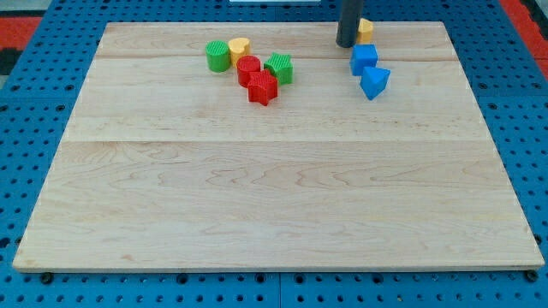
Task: Move the yellow heart below to the blue triangle
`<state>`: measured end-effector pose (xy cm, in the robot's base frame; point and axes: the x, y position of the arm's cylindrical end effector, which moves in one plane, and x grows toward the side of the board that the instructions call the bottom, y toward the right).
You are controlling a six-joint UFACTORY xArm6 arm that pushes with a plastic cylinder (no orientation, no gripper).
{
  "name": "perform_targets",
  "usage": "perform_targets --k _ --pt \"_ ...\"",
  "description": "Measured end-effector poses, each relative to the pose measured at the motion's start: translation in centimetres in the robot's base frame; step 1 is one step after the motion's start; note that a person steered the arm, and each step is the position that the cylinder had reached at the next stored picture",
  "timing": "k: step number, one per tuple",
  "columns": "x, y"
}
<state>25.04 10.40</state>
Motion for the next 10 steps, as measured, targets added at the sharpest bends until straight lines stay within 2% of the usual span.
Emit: perform_targets --k 2,4,5,6,7,10 --pt "5.2 -6.6" --pt "7.5 -17.2" --pt "6.7 -15.9" --pt "5.7 -11.6" --pt "2.7 -11.8" --pt "-2.7 -12.7"
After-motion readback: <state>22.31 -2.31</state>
